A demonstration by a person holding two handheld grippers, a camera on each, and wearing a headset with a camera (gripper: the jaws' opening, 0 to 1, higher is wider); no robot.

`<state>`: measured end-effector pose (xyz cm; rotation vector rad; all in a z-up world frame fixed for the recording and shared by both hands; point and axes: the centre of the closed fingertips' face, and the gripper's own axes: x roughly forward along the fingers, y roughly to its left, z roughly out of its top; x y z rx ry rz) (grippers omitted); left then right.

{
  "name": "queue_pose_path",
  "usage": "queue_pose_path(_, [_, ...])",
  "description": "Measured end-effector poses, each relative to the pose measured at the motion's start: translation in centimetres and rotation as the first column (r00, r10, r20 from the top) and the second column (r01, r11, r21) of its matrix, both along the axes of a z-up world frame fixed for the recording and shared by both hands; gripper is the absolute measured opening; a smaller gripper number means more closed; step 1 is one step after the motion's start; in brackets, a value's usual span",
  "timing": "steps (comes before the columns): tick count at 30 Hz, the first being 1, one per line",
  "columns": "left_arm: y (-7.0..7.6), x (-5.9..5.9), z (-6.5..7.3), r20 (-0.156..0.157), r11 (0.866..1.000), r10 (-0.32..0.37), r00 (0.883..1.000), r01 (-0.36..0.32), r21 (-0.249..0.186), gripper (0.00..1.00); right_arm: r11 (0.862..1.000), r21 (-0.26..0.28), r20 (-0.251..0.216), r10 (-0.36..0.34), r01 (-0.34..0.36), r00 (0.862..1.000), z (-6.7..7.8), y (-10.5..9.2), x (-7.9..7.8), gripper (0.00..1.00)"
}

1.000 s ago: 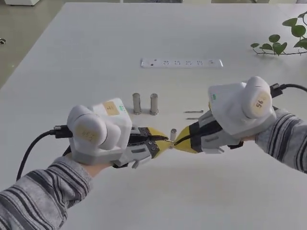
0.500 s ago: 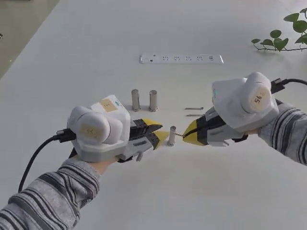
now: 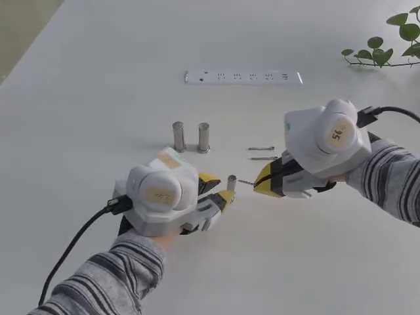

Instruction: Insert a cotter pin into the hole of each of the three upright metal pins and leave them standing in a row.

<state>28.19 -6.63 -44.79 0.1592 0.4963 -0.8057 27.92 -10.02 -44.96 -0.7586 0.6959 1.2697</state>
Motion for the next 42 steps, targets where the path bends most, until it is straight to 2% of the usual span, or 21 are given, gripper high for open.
queue_pose_path(3, [-0.2,0.4,-0.8,-0.018,1.0,0.004,1.0,-0.004,0.008,0.13,1.0,-0.013,0.0,0.006,-0.006,1.0,-0.2,0.1,0.1,0.0])
queue_pose_path(9, [-0.4,1.0,-1.4,-0.033,1.0,0.015,0.999,-0.016,-0.011,0.12,1.0,-0.011,-0.012,0.014,-0.014,1.0,-0.1,0.4,0.1,0.0])
queue_pose_path(19, [-0.9,0.7,-1.9,-0.046,1.0,0.016,0.999,-0.017,-0.02,0.1,0.999,-0.029,-0.027,0.031,-0.032,0.999,-0.2,0.6,-0.3,0.0])
queue_pose_path(22, [-0.9,0.7,-2.0,-0.053,0.999,0.043,0.998,-0.044,-0.027,0.09,0.999,-0.03,-0.027,0.032,-0.033,0.999,-0.3,0.8,-0.4,0.0])
queue_pose_path(30, [-1.0,0.9,-2.0,-0.038,0.999,0.049,0.998,-0.05,-0.018,0.06,0.999,-0.035,-0.029,0.041,-0.042,0.999,-0.2,1.2,-0.4,0.0])
queue_pose_path(37, [-1.1,0.6,-2.0,0.008,0.999,0.031,0.999,-0.031,0.025,0.06,0.996,-0.059,-0.012,0.06,-0.061,0.998,-0.2,1.2,-0.4,0.0])
queue_pose_path(42, [-1.1,0.6,-2.0,0.027,0.999,0.018,0.999,-0.019,0.047,0.05,0.994,-0.078,0.007,0.083,-0.082,0.997,0.0,1.2,-0.5,0.0])
